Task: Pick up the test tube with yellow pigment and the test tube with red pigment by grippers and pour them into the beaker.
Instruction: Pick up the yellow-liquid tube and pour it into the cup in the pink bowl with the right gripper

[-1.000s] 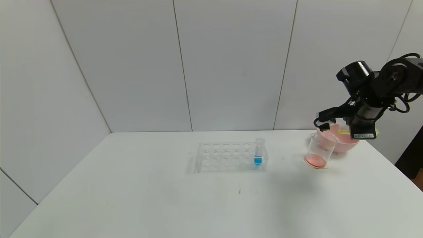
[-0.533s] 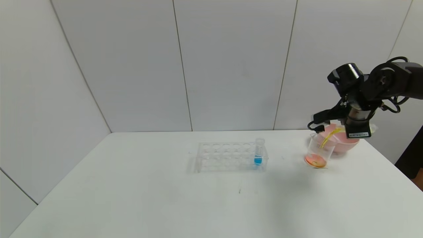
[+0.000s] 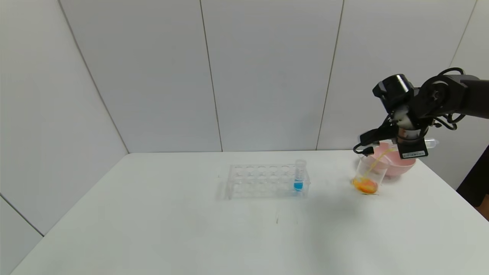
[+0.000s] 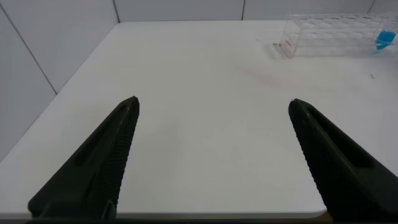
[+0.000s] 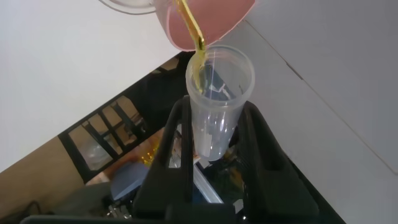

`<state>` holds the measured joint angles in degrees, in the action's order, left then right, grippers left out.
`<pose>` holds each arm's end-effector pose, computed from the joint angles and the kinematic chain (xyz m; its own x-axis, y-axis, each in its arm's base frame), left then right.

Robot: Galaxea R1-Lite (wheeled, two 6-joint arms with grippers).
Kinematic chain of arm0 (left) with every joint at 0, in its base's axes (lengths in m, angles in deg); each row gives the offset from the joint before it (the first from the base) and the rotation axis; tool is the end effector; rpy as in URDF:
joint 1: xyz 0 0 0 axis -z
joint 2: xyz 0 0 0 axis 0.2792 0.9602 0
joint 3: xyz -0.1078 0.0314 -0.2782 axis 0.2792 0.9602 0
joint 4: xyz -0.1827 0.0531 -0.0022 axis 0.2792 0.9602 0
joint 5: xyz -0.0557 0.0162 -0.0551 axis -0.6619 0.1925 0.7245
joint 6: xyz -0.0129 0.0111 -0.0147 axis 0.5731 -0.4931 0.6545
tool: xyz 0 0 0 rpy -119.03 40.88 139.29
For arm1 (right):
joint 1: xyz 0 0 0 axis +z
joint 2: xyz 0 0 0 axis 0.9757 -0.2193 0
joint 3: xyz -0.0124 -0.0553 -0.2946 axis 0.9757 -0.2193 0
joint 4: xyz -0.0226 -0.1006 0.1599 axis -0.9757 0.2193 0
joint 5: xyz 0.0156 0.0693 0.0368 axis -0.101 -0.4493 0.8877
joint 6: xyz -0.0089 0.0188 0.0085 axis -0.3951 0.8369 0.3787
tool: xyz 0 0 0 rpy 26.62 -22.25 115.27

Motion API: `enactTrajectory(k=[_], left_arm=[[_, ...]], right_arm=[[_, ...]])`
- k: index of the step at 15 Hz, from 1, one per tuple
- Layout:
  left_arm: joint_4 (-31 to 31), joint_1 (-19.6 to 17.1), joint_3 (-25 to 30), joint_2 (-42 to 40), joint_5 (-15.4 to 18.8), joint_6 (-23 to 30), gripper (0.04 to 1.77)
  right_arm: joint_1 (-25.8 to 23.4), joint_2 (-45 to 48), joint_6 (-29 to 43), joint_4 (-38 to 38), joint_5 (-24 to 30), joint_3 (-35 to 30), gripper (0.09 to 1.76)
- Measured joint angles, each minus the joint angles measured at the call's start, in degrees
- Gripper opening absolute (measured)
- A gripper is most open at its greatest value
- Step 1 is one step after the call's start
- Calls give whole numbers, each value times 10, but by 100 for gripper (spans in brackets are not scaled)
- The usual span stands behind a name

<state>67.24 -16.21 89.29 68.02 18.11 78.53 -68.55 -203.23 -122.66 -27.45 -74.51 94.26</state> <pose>-0.0228 0.0001 0.0736 0.9998 0.0027 -0.0171 -0.0030 0.9999 -0.0166 0.4074 0.0483 0.2151 0.5429 -0.5642 -0.6220 -0.7415 0.0257 -0.6705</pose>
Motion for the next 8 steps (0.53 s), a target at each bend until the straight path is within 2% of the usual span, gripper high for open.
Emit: enactTrajectory(k=[2,4,8], left_arm=[[0,0,0,0,0,0,172],[0,0,0,0,0,0,172],[0,0,0,0,0,0,172]], right_arm=[[2,-1,-14,-7,-9,0,50],[7,-2,-43,-11,-49,0,50],[14,-2,-54,-14,-57,0,50]])
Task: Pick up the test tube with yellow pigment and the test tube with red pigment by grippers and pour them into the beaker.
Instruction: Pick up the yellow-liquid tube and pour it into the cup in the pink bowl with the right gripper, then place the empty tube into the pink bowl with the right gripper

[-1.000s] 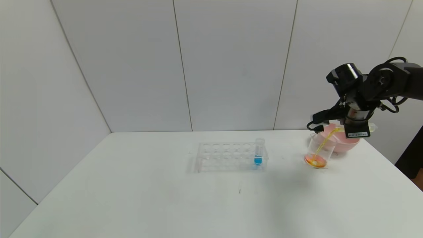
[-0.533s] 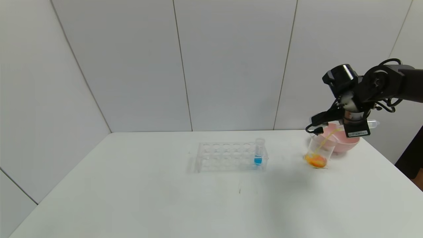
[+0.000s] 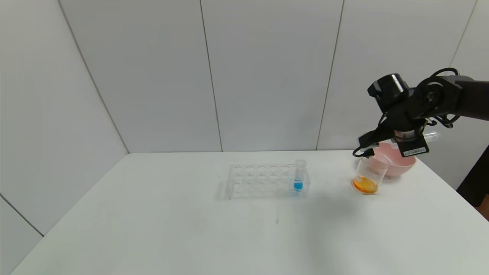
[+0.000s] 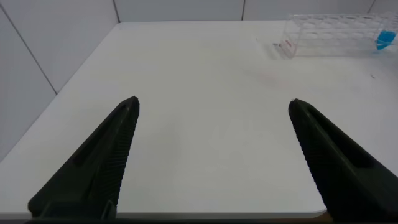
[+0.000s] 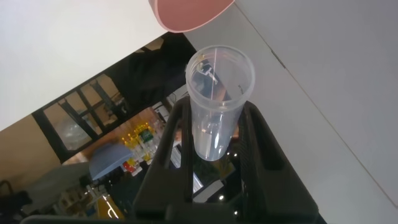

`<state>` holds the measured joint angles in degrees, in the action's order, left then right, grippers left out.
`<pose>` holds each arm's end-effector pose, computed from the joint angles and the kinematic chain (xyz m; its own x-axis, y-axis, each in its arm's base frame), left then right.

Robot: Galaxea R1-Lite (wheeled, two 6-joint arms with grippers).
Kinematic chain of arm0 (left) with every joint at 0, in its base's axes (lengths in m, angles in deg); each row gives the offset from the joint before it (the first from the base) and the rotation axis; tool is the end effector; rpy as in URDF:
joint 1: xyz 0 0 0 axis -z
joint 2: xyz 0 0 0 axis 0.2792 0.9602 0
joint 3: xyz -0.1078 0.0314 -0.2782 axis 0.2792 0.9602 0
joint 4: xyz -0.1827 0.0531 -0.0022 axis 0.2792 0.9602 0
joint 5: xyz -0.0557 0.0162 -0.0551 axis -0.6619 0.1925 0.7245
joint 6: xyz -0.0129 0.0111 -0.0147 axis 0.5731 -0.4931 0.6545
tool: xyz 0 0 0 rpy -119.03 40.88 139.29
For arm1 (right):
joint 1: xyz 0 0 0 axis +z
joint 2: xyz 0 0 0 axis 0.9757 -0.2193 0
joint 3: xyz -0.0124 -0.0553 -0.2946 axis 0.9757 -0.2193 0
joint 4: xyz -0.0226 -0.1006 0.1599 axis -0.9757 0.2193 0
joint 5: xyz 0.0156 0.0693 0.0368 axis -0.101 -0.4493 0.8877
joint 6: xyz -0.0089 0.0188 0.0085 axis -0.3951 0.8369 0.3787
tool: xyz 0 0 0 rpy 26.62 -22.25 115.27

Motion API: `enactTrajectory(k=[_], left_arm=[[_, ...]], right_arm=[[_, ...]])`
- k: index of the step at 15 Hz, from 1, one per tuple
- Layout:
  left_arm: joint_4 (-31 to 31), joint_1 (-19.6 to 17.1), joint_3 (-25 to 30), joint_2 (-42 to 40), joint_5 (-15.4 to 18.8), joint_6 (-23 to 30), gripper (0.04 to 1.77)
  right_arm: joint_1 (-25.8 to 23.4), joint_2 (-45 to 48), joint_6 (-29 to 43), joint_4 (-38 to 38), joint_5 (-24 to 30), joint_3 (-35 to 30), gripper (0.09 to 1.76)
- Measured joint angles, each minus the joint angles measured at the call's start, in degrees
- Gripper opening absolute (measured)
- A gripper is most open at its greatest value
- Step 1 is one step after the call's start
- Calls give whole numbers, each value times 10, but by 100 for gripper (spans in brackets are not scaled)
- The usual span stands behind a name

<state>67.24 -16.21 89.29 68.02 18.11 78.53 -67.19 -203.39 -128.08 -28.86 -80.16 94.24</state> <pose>-0.0228 0.0001 0.0736 0.9998 0.0027 -0.0171 -0.0030 0.9999 -0.0166 0.4080 0.0567 0.2165 0.5423 -0.6273 -0.5589 -0.7557 -0.0734 -0.6508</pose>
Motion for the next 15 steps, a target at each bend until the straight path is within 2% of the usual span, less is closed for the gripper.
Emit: enactTrajectory(k=[8,10,15], left_arm=[[0,0,0,0,0,0,172],[0,0,0,0,0,0,172],[0,0,0,0,0,0,172]], right_arm=[[-1,1,6,-5,12,0,50],[-11,5,31,-6,71,0,50],[-74,33,182,-3,302,-4,50]])
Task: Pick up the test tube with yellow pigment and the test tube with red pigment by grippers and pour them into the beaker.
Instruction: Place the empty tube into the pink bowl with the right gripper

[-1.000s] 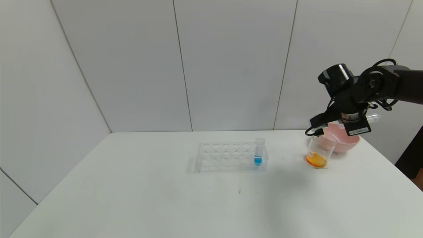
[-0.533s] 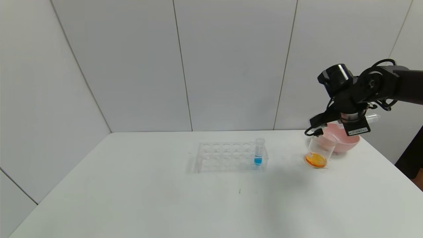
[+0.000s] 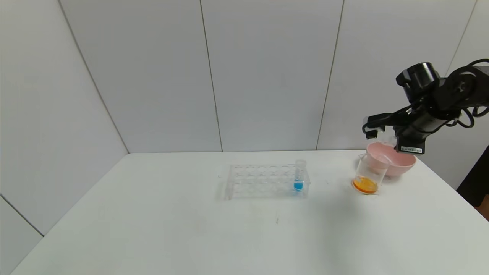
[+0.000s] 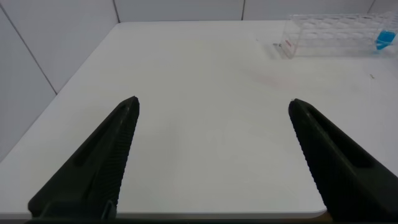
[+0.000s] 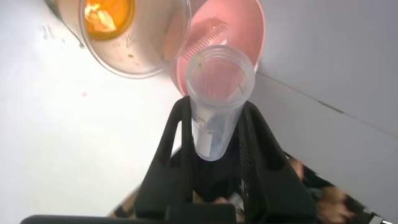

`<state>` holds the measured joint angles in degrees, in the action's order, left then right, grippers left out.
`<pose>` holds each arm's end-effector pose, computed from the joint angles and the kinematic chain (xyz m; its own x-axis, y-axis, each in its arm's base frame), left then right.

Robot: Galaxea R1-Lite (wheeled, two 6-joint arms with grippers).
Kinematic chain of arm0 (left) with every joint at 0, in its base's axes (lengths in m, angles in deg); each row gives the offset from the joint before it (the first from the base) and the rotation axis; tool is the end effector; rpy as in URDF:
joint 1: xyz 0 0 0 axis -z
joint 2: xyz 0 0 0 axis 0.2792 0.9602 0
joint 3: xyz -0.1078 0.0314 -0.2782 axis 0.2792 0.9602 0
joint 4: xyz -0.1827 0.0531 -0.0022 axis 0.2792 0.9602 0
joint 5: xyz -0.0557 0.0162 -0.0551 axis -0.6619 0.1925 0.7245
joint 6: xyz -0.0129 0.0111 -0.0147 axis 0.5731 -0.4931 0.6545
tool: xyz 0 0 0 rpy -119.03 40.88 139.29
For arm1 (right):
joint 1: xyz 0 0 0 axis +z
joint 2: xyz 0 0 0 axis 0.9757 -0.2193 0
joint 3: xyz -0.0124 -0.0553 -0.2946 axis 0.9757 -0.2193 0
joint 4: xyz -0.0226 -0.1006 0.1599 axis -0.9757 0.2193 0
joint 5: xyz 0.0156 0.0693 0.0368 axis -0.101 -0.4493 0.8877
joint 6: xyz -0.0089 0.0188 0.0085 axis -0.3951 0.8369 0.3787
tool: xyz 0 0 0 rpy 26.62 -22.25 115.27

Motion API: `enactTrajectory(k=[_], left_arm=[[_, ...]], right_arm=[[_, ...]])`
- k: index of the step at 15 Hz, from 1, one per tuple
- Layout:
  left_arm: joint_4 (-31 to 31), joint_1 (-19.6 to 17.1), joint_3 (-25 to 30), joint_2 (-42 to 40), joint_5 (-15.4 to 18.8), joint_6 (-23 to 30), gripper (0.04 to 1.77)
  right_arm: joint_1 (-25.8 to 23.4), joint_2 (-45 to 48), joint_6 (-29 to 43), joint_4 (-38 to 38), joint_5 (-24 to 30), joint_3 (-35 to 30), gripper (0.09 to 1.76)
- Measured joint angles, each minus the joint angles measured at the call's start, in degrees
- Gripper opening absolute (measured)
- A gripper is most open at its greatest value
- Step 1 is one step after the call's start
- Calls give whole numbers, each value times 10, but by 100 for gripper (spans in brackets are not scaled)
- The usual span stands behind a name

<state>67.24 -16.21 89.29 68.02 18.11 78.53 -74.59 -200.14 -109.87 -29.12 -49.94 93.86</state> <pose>-0.0228 0.0001 0.0736 0.9998 0.0027 -0.0171 -0.0030 0.9999 -0.0166 0.4025 0.0133 0.2336 0.6354 -0.2331 -0.7362 -0.6518 0.3492 -0.6732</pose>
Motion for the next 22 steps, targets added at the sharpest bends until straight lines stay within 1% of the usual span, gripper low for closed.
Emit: enactTrajectory(k=[2,4,5,7,9,10,12,14,15,18,21,22], left_arm=[[0,0,0,0,0,0,172],[0,0,0,0,0,0,172],[0,0,0,0,0,0,172],[0,0,0,0,0,0,172],[0,0,0,0,0,0,172],[0,0,0,0,0,0,172],[0,0,0,0,0,0,172],[0,0,0,0,0,0,172],[0,0,0,0,0,0,172],[0,0,0,0,0,0,172],[0,0,0,0,0,0,172],[0,0,0,0,0,0,172]], right_arm=[[-22,10,101,0,82,-7,50],[-36,22,202,-5,139,-17,50],[-41,30,254,-18,156,-27,49],[-49,47,317,-74,182,-67,50],[-57,65,347,-162,212,-134,50],[-60,73,362,-208,218,-171,50],[-62,87,429,-324,224,-241,50],[-62,95,504,-423,224,-280,50],[-64,97,535,-449,224,-289,50],[-86,98,580,-463,207,-300,50],[-98,84,650,-484,178,-289,50],[-103,77,656,-501,170,-287,50]])
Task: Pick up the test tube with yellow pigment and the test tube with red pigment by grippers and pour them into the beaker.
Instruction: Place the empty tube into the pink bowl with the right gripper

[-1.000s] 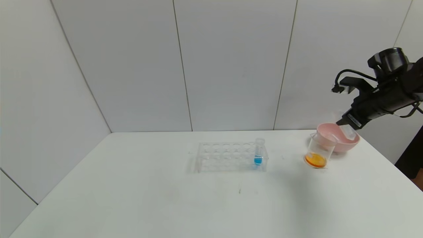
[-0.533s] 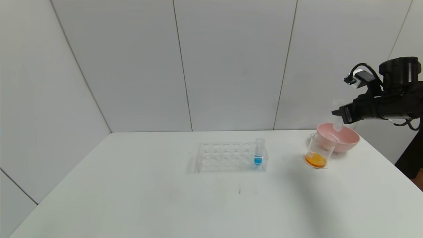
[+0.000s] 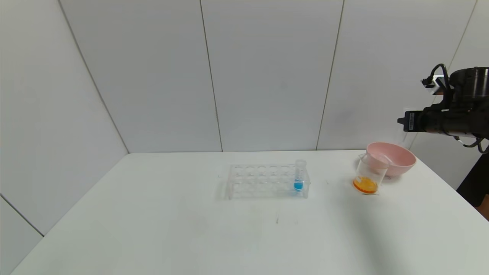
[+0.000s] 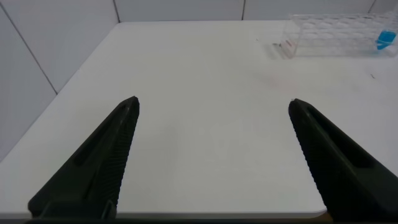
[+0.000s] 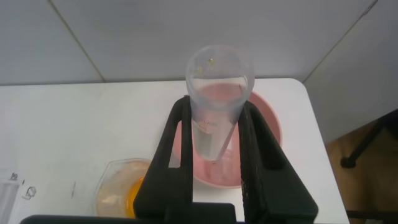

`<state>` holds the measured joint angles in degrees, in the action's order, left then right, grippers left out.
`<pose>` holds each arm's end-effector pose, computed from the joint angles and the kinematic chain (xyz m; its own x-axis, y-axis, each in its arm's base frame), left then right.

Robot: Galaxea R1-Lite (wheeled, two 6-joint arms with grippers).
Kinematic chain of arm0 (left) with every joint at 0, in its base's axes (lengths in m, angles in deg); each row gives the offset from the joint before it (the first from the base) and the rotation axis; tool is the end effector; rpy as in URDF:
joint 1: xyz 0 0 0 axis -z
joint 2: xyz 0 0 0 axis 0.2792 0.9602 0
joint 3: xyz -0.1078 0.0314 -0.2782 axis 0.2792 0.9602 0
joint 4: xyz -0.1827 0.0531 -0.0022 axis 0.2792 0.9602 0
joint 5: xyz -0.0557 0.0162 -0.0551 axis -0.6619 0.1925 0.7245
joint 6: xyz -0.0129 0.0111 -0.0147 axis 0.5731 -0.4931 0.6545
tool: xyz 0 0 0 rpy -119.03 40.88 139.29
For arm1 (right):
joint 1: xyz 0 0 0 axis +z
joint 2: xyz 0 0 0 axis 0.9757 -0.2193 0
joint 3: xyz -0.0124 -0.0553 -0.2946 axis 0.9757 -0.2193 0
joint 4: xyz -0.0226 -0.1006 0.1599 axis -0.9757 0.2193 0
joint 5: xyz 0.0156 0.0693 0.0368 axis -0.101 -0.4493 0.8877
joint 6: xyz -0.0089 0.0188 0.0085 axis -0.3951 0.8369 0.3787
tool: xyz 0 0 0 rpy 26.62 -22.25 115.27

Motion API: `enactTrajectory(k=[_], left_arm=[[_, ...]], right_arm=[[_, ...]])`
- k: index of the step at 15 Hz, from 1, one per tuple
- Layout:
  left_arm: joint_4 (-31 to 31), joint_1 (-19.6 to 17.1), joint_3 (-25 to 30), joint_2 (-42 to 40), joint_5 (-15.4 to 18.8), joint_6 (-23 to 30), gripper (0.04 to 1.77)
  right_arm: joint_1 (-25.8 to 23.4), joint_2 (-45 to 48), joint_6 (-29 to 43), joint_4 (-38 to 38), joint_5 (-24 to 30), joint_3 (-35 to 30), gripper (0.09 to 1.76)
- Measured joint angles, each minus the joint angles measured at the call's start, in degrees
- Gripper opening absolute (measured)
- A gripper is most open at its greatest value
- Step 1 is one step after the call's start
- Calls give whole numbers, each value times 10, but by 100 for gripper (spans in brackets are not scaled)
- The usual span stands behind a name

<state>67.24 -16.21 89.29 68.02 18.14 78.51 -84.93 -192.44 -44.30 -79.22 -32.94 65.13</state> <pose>-0.0228 0.0001 0.0736 0.9999 0.0022 -0.0171 -0.0024 0.9999 -0.0162 0.4009 -0.0528 0.2244 0.9310 -0.0936 -0.3528 0.0964 0.9953 -0.0094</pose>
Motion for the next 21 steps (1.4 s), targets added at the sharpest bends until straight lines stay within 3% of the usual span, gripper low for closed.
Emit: enactTrajectory(k=[4,9,21], left_arm=[[0,0,0,0,0,0,172],[0,0,0,0,0,0,172],[0,0,0,0,0,0,172]], right_arm=[[-17,-38,25,-108,-4,-20,50],[-20,-95,32,-246,-55,-56,50],[-21,-138,29,-250,-50,-68,50]])
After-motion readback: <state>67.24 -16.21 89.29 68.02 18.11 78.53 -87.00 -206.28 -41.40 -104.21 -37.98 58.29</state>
